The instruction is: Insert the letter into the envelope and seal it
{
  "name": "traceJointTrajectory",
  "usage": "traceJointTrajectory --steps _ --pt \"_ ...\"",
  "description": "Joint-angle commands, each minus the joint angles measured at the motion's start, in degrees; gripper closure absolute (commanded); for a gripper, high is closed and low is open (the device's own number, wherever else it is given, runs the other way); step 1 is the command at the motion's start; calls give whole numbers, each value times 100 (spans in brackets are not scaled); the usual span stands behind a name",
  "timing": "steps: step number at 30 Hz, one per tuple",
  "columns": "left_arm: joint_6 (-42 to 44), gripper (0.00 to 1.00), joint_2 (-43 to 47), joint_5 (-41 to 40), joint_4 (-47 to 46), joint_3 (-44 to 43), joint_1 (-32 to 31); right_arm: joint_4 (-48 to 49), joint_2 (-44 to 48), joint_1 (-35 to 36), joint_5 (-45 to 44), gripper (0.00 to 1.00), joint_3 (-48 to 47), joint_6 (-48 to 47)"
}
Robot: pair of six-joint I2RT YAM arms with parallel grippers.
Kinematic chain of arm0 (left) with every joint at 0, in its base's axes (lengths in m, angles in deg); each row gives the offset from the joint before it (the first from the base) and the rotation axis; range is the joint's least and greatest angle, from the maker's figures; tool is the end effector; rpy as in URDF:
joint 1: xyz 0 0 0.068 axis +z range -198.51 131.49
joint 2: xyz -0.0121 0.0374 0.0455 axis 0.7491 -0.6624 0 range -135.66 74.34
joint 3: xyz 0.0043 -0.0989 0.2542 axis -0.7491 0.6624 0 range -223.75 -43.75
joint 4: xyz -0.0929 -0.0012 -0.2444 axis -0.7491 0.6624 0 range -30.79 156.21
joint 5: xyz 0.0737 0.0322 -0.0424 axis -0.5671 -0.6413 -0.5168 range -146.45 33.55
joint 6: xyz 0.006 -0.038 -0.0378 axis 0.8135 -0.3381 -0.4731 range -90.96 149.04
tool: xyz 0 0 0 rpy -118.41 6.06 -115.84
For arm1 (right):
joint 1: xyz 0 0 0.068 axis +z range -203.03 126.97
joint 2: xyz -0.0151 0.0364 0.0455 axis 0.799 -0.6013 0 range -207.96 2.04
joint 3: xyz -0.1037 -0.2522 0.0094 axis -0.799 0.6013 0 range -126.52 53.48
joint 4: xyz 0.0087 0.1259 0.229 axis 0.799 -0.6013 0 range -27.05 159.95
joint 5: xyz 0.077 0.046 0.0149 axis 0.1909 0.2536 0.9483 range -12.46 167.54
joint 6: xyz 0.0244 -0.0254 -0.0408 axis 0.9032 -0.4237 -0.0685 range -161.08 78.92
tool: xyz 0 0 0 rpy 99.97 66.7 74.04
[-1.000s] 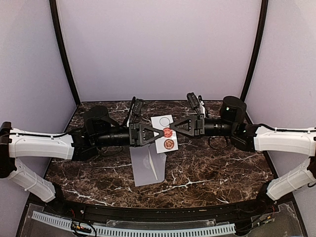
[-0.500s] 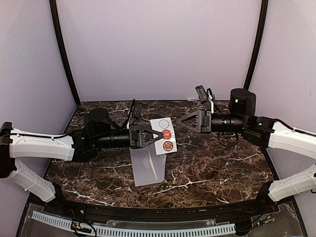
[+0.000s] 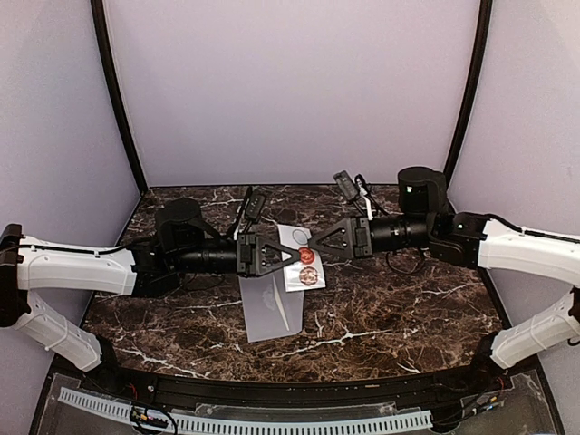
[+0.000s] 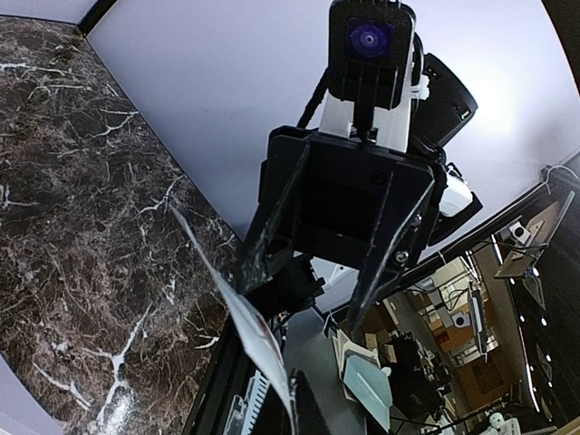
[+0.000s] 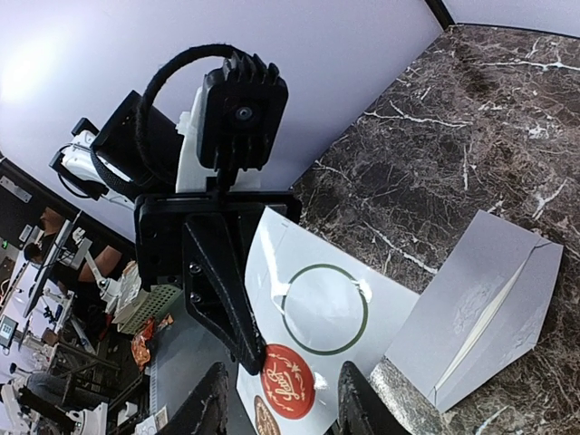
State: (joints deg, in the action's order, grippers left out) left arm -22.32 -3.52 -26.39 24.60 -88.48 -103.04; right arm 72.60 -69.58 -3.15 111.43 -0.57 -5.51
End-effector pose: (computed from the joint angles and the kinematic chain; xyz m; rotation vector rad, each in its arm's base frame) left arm 0.1638 -0.2606 0.2907 0.5500 1.7998 -1.7792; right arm 0.1708 0.2335 0.3206 -0.7289 1.9671 1.5223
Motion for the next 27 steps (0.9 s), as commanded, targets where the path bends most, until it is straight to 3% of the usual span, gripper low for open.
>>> traceJointTrajectory --steps 1,19,27 --pt "106 100 112 258 -180 -18 -6 141 -60 47 141 61 -96 -93" --pt "-31 100 136 318 -538 127 -10 461 -251 91 626 61 87 157" --pt "112 100 382 -165 -352 321 -13 -8 176 91 -413 56 -15 120"
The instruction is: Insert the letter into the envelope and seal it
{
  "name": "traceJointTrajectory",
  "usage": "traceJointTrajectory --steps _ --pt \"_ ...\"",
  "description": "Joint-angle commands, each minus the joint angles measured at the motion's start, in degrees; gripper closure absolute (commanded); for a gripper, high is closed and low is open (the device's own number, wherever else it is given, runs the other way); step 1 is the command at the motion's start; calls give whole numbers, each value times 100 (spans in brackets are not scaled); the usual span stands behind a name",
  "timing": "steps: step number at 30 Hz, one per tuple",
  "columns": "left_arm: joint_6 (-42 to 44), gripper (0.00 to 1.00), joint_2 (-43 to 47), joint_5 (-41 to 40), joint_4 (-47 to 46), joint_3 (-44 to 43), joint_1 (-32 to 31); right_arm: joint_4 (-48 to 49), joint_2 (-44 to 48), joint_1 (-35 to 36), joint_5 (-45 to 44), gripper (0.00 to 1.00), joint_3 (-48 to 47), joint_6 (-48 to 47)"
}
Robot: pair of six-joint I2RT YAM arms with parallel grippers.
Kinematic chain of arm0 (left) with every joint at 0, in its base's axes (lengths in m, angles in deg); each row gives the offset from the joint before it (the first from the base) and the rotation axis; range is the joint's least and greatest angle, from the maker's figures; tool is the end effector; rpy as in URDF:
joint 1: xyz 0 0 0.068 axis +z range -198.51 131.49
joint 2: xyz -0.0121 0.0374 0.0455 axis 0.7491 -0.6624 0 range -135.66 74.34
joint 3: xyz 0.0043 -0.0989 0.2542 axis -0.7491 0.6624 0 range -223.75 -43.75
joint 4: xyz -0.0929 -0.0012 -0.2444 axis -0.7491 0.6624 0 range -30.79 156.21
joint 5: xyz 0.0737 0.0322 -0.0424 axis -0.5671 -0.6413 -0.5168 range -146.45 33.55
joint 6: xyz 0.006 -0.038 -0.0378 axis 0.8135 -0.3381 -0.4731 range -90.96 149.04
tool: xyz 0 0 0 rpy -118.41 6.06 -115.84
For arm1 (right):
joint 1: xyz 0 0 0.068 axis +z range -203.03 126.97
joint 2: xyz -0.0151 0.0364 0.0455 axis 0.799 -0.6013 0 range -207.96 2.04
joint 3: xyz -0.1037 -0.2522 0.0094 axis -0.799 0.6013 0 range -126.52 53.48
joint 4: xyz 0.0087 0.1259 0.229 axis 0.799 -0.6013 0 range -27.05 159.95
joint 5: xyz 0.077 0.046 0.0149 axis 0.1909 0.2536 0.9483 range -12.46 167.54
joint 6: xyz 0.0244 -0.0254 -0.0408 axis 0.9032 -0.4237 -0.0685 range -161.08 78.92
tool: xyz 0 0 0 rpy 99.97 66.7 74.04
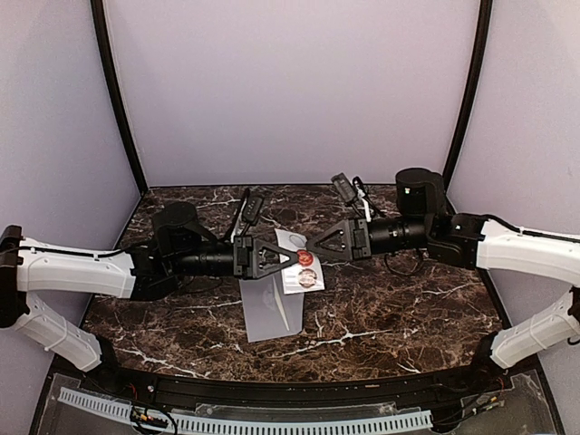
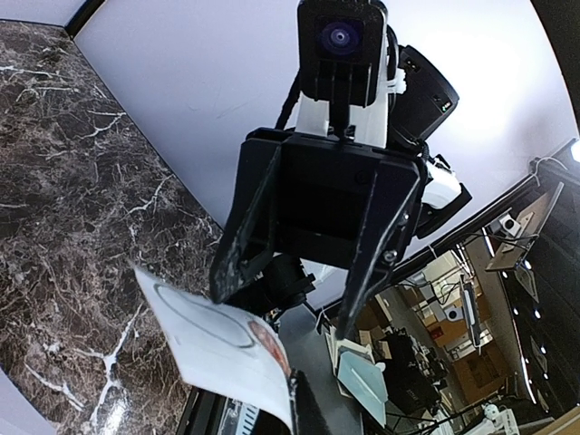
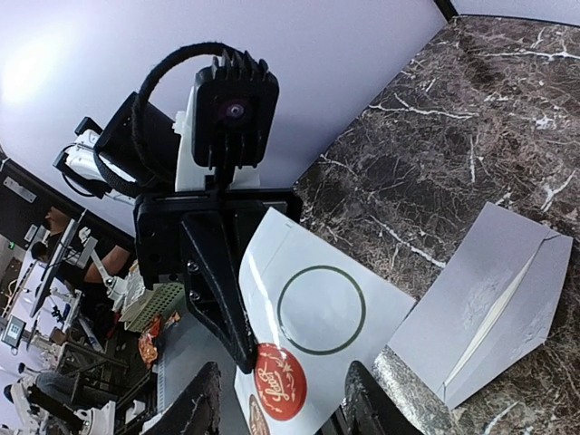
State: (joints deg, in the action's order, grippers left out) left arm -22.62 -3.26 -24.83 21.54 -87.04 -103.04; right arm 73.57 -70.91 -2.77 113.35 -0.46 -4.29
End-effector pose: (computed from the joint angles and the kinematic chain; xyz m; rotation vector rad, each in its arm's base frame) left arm 0.1611 -0.2581 0.2889 0.5784 1.7642 -1.8100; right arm 0.1713 0.2387 0.3155 -0.7456 1.9873 1.5645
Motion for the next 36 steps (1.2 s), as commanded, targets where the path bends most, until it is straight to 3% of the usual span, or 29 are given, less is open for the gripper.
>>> traceJointTrajectory --steps 1,14,21,26,32,36 --pt "249 100 418 -374 -3 196 -9 -108 341 54 -629 56 -41 13" --pt "849 100 482 37 431 77 -9 -170 435 186 -630 58 -242 -118" --pt "1211 100 544 433 796 -76 -6 -649 321 186 -985 39 -250 -102" --pt "1271 100 579 640 734 -75 -12 39 128 186 -469 30 -24 218" --pt "1192 100 514 627 710 -116 -7 885 -32 303 451 38 107 501" --pt "1098 100 474 645 549 -103 -9 1002 -94 343 575 55 135 559"
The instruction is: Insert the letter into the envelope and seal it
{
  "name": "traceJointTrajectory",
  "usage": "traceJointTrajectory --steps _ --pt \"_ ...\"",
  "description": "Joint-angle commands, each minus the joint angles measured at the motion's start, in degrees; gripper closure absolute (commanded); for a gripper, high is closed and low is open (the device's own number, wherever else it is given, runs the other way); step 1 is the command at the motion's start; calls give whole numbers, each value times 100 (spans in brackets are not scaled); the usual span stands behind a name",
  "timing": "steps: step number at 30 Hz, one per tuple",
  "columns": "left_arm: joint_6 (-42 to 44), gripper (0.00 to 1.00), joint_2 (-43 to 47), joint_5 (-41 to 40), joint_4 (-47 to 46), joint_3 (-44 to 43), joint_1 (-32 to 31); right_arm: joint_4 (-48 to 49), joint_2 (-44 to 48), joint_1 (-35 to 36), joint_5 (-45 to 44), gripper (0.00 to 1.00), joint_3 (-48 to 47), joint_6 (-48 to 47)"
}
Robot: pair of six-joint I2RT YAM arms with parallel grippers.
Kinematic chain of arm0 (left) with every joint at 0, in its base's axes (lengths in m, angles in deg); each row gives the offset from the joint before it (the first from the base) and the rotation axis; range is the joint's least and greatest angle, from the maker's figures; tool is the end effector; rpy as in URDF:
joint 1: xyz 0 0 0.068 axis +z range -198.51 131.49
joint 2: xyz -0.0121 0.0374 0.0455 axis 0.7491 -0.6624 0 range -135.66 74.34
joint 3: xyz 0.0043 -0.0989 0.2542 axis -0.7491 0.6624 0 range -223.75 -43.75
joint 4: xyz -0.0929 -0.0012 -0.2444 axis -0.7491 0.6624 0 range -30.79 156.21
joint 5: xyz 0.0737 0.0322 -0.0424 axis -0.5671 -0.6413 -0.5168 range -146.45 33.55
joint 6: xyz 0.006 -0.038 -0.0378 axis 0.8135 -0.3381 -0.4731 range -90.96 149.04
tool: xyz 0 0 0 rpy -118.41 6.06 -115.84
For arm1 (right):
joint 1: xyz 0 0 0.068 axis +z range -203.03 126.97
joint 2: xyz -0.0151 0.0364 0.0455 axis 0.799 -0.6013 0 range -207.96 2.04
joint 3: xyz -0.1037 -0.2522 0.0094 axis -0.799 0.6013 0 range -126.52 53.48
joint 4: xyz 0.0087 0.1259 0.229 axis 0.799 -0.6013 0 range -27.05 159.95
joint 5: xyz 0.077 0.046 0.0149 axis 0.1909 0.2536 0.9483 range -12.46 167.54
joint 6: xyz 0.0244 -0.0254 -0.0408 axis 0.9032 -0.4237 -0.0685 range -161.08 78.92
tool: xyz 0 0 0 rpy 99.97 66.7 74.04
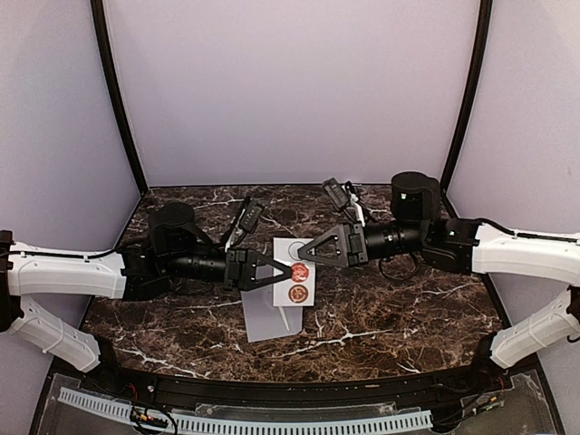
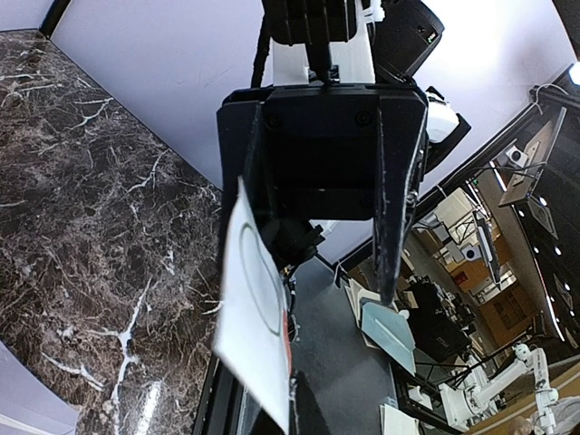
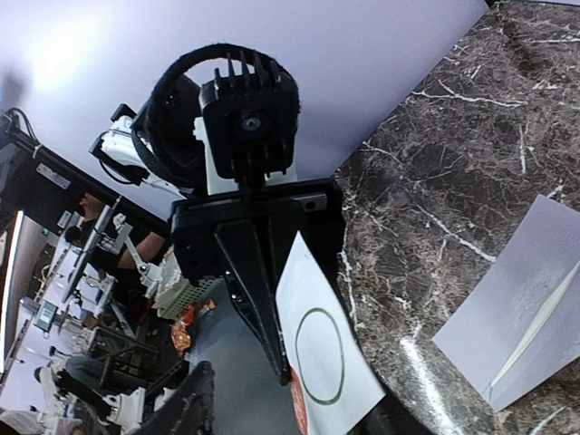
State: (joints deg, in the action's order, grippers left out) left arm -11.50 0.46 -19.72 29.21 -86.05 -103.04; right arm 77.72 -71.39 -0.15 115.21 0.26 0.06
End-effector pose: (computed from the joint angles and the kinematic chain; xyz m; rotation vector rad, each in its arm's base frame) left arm 0.1506 -0.2480 0.2871 0.8068 1.7385 -1.7175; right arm 0.1608 0.2486 0.3162 -0.7649 1.9725 1.6739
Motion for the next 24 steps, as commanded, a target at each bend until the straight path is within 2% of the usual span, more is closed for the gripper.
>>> traceJointTrajectory --steps 1,6,7,8,12,14,20,24 --pt "-44 100 94 142 -244 -200 -12 604 -57 82 390 61 77 134" --pt "-174 100 41 195 -468 -171 -15 901 -59 99 227 97 185 260" --pt "-220 99 28 199 -505 -155 -10 977 -39 106 146 100 218 281" --pt "-250 96 21 206 -599 -146 -7 1117 -21 108 52 100 260 327" --pt "-538 69 -89 240 -1014 -56 -6 1748 114 117 -309 100 528 555" --pt "-679 63 -161 273 -1258 -13 -6 2026 150 126 -440 100 646 648" --pt "-873 63 -344 312 -1644 3 -16 2318 181 143 -650 100 752 745" --pt "-889 72 -365 251 -1679 18 -16 2320 184 142 -677 100 751 748"
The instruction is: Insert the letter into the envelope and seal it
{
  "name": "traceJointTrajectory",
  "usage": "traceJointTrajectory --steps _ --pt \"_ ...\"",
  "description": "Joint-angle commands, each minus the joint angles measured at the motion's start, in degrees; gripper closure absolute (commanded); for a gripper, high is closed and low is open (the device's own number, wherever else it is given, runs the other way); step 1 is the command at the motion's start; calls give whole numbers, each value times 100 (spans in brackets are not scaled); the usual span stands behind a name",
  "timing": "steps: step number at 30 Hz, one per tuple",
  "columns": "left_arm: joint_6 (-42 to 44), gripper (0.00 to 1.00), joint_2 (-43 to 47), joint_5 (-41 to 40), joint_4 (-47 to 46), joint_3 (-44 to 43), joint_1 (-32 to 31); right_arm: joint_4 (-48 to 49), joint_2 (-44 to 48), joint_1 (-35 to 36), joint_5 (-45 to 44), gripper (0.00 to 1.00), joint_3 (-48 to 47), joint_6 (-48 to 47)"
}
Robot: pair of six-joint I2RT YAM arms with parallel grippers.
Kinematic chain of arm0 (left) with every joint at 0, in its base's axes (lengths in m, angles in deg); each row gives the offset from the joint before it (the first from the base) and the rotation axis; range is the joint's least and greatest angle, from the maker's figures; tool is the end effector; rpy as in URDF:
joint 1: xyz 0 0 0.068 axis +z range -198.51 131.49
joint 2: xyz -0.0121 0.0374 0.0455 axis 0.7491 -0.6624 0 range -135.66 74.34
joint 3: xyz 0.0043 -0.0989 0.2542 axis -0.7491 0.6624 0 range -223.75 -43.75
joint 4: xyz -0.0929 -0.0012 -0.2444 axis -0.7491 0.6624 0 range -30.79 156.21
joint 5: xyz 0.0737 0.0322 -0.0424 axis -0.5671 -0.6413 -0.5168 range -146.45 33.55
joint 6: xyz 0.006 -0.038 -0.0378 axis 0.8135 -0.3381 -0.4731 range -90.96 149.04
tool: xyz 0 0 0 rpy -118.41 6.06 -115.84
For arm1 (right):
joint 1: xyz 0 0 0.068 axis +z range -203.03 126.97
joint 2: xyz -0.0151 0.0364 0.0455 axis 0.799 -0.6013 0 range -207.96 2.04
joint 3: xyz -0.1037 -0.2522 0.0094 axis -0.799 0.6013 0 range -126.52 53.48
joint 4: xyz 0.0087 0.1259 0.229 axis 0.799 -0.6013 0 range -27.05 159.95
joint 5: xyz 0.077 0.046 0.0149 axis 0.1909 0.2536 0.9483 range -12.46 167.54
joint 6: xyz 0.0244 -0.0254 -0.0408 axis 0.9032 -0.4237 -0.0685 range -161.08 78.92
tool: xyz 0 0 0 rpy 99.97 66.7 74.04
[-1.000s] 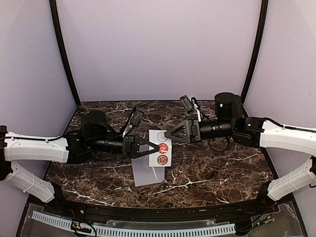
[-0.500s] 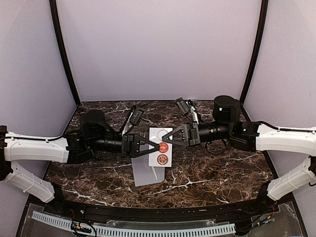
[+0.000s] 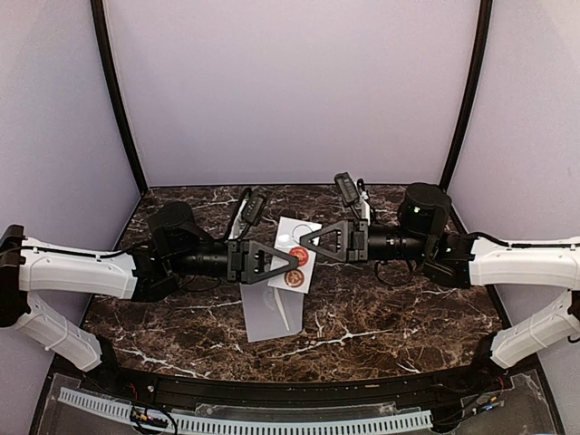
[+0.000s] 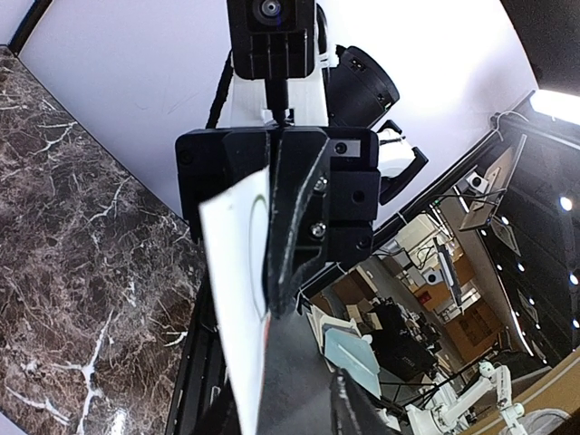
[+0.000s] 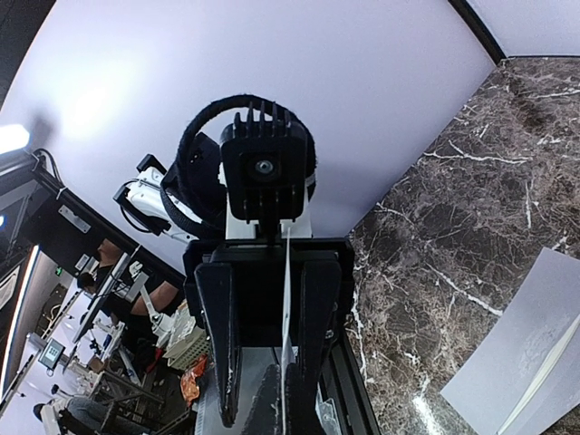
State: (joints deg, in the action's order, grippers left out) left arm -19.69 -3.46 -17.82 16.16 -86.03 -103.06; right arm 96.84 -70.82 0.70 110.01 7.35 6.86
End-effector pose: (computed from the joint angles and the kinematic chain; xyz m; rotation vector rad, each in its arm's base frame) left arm 0.1556 -0.2568 0.2914 0.7548 1.6406 -1.8647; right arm 0.1574 0.2468 0.3095 -0.6231 1.7919 1.7511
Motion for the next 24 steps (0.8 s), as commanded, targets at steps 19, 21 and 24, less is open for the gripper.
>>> traceJointTrajectory --steps 19,21,24 --pt "-162 100 80 -399 -100 158 -14 -878 597 29 -746 60 -102 -387" --pt "-122 100 107 -394 54 130 -13 -1287 810 -17 -919 46 -151 -542" --pt "-95 100 124 -356 228 89 -16 -1849 1142 -94 -1118 35 -228 -734"
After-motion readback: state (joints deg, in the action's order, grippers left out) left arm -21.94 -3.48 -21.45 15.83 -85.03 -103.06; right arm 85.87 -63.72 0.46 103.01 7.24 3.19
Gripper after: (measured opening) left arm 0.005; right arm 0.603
